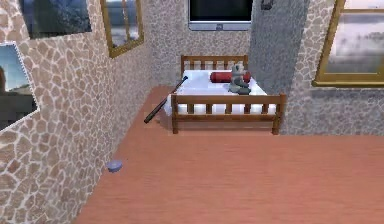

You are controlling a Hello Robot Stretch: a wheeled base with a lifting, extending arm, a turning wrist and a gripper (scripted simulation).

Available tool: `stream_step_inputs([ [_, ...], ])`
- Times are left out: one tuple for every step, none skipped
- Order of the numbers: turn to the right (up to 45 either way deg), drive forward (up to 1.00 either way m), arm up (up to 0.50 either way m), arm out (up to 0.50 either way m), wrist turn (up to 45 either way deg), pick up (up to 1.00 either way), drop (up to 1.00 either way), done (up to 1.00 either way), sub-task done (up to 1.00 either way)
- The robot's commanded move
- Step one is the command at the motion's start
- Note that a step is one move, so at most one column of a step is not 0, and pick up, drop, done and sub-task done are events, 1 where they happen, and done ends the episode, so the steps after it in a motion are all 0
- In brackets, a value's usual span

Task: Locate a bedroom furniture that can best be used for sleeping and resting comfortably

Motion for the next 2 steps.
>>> stream_step_inputs([
  [0.0, 1.00, 0.00, 0.00, 0.0, 0.00, 0.00, 0.00, 0.00],
  [0.0, 0.75, 0.00, 0.00, 0.0, 0.00, 0.00, 0.00, 0.00],
])
